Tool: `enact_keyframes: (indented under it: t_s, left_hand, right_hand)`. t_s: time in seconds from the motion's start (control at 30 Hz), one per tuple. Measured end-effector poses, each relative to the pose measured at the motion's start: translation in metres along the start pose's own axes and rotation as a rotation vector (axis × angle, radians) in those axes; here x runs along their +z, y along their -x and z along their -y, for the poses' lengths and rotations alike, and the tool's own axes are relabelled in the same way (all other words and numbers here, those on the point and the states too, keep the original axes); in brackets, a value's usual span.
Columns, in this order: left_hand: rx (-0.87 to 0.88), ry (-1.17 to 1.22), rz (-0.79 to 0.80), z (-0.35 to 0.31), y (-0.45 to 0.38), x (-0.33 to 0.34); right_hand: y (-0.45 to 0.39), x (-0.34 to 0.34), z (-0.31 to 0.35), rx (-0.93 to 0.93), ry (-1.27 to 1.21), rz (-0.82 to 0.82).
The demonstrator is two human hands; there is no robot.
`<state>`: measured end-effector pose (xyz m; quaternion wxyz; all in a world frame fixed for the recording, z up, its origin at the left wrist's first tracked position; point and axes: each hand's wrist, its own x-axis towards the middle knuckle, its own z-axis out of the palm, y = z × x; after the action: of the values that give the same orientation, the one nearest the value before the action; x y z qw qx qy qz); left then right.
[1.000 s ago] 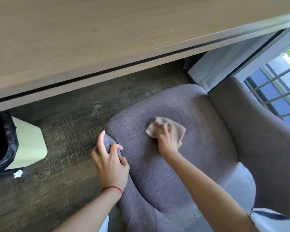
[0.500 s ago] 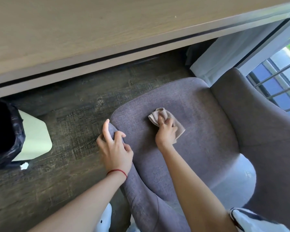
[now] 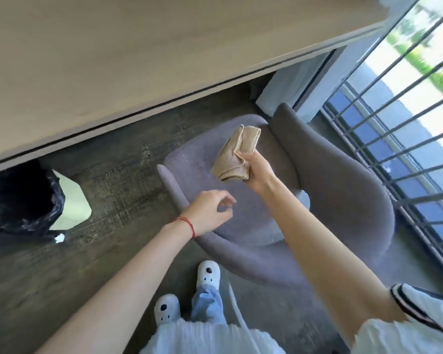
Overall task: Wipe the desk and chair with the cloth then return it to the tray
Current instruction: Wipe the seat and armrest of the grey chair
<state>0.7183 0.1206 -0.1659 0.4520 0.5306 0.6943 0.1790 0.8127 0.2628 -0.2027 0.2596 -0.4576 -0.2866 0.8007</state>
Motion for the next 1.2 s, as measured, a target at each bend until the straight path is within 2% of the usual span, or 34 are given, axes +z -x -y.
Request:
enact_keyframes:
  t_s: [0.17, 0.33, 0.4, 0.5, 0.6, 0.67, 0.7, 0.77, 0.8, 0.87, 0.97, 1.03, 1.17, 1.2]
  left_hand:
    - [0.146, 0.013, 0.239, -0.066, 0.04, 0.059]
    - [0.233, -0.263, 0.381, -0.084, 0.062, 0.114]
    - [0.238, -0.38, 0.343, -0.085, 0.068, 0.131]
    - [0.28, -0.542, 0.167, -0.086, 0.07, 0.152]
    - [0.279, -0.583, 0.025, -0.088, 0.064, 0.166]
    - [0.265, -0.602, -0.054, -0.088, 0.058, 0.17]
    - [0.266, -0.606, -0.087, -0.087, 0.055, 0.171]
    - [0.279, -0.607, -0.127, -0.085, 0.054, 0.171]
    - [0.288, -0.613, -0.138, -0.084, 0.054, 0.172]
    - [0.292, -0.628, -0.154, -0.082, 0.054, 0.172]
    - [0.274, -0.631, -0.172, -0.083, 0.055, 0.171]
    - [0.254, -0.639, -0.172, -0.086, 0.056, 0.172]
    - [0.215, -0.668, -0.177, -0.088, 0.056, 0.174]
    - [0.208, -0.658, -0.176, -0.087, 0.056, 0.173]
  right_hand:
    - [0.102, -0.011, 0.032, -0.061, -0.118, -0.113]
    - [0.207, -0.063, 0.026, -0.207, -0.321, -0.162]
    - [0.245, -0.088, 0.021, -0.264, -0.348, -0.22]
    - [0.277, -0.129, 0.007, -0.359, -0.351, -0.394]
    - [0.293, -0.163, -0.012, -0.52, -0.344, -0.559]
    - [0.293, -0.183, -0.022, -0.615, -0.201, -0.672]
    - [0.29, -0.191, -0.028, -0.647, -0.053, -0.744]
    - [0.279, -0.206, -0.038, -0.708, 0.418, -0.857]
    - [0.273, -0.21, -0.044, -0.733, 0.658, -0.863]
    - [0.26, -0.208, -0.059, -0.731, 0.925, -0.75]
    - [0.252, -0.198, -0.072, -0.675, 0.901, -0.671]
    - [0.255, -0.194, -0.077, -0.719, 1.007, -0.66]
    - [0.276, -0.185, -0.083, -0.713, 1.353, -0.37]
    - [0.277, -0.187, -0.076, -0.699, 1.436, -0.343]
